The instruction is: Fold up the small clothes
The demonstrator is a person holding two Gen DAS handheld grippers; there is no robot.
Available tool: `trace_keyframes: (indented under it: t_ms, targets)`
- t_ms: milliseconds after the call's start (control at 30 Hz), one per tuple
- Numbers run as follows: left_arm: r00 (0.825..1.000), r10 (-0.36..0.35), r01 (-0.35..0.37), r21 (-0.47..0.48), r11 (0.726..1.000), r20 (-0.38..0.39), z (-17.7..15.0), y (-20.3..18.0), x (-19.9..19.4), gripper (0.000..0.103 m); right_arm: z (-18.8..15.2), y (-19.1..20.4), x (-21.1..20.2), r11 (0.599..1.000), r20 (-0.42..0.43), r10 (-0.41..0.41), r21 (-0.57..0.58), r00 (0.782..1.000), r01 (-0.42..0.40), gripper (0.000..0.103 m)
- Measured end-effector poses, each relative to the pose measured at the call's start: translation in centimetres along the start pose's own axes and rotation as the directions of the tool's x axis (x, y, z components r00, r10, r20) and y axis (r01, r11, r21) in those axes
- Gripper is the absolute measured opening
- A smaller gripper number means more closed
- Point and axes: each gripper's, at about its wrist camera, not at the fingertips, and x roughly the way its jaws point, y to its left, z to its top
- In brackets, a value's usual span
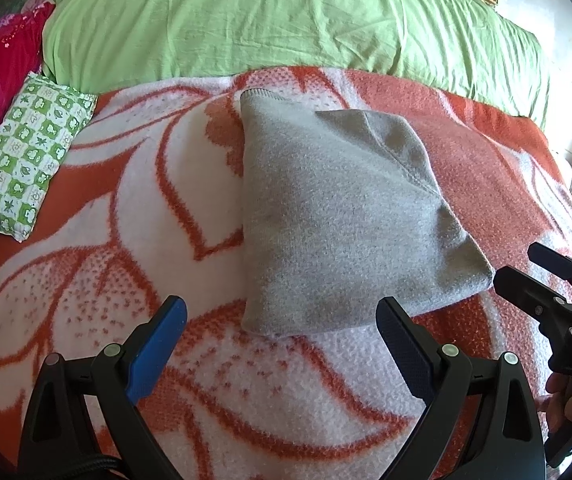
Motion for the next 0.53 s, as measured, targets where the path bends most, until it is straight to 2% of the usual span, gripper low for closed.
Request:
trace_keyframes:
  t_ms: [533]
  targets:
    - [1.000,-0.010,0.009,-0.034,0.999,-0.019,0.42,0.32,0.16,0.097,0.35,-0.24,-0.06,1.000,0.002,-0.003,0.013,1.000,0.003,0.102]
